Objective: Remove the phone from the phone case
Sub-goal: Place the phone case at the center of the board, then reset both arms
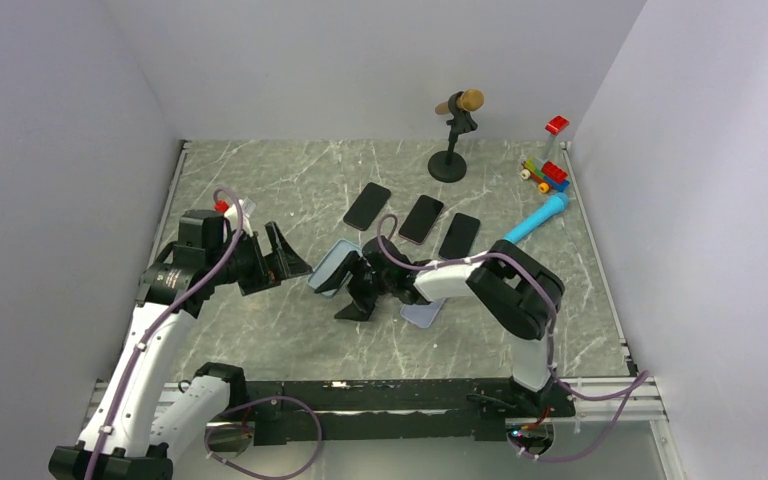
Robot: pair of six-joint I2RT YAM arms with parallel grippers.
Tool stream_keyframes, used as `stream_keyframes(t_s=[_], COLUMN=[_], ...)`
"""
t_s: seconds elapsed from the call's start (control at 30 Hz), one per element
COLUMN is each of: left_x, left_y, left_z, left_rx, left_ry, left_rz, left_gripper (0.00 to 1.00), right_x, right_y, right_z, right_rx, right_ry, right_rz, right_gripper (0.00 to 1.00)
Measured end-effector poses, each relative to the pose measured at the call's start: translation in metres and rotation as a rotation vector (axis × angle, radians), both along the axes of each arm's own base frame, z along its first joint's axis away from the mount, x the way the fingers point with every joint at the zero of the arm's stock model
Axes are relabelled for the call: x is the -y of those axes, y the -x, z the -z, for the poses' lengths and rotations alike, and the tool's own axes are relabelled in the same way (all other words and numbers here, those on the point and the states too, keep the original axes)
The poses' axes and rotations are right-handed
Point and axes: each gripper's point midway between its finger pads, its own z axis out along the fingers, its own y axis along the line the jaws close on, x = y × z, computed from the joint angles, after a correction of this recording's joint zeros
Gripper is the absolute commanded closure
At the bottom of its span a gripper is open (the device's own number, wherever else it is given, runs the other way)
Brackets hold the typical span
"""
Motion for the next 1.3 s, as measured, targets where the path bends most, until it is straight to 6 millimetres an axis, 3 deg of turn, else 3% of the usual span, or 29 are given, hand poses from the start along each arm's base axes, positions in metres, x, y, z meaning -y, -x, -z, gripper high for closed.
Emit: stream_keyframes(t_s=[0.13,0.23,0.43,0.57,0.73,0.83,0.93,1.07,1.17,1.3], left_x=[0.001,0.000,-0.005,-0.014,-0.032,-0.045,-0.057,-0.072,-0.082,-0.090], left_y=[-0.001,-0.003,-0.009,-0.007,0.003,0.005,0.004,0.006,0.009,0.008], left_z=[-0.004,-0.010,-0.033,-0.069,-0.124,-0.154,-0.182,-0.216,-0.237,-0.248], left_rx=[0.010,0.025,0.124,0.274,0.506,0.607,0.689,0.782,0.845,0.885], left_ry=[0.004,0.007,0.000,-0.012,-0.025,-0.041,-0.060,-0.088,-0.108,-0.134], left_rz=[0.000,-0.007,-0.045,-0.085,-0.171,-0.239,-0.306,-0.378,-0.419,-0.455], left_gripper=[0.00,0.01,0.01,0.01,0.01,0.01,0.01,0.01,0.01,0.01], right_x=[0.020,0.040,0.079,0.151,0.240,0.285,0.316,0.354,0.374,0.391], right_y=[0.021,0.027,-0.005,-0.015,-0.006,0.002,0.006,0.020,0.030,0.042], right_z=[-0.008,-0.028,-0.125,-0.168,-0.214,-0.260,-0.319,-0.380,-0.406,-0.408], right_rx=[-0.006,0.060,0.474,0.678,0.857,0.964,1.069,1.160,1.200,1.250], right_ry=[0.076,0.146,0.246,0.390,0.578,0.668,0.695,0.710,0.708,0.717], right_rz=[-0.092,-0.160,-0.189,-0.091,0.059,0.164,0.295,0.441,0.518,0.545], right_gripper=[0.17,0.17,0.17,0.13,0.02,0.00,0.00,0.00,0.00,0.00])
